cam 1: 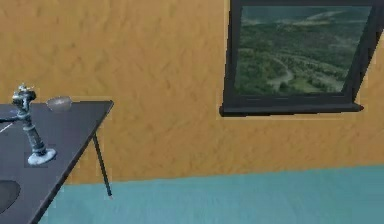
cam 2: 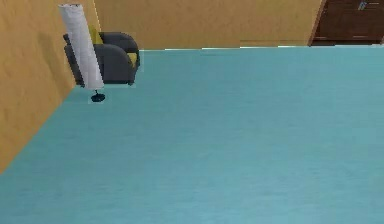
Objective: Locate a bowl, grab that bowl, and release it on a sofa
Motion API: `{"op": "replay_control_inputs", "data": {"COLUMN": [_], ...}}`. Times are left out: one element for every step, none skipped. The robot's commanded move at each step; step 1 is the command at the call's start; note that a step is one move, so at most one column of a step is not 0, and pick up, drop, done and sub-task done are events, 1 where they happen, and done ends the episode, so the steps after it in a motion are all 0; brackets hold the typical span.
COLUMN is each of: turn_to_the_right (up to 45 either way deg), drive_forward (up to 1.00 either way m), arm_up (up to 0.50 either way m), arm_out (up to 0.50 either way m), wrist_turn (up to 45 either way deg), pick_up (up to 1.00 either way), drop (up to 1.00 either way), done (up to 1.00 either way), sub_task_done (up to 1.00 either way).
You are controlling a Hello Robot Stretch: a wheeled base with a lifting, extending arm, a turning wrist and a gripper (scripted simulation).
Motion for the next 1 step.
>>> {"op": "replay_control_inputs", "data": {"turn_to_the_right": [0.0], "drive_forward": [0.5], "arm_up": [0.0], "arm_out": [0.0], "wrist_turn": [0.0], "pick_up": [0.0], "drop": [0.0], "done": [0.0], "sub_task_done": [0.0]}}
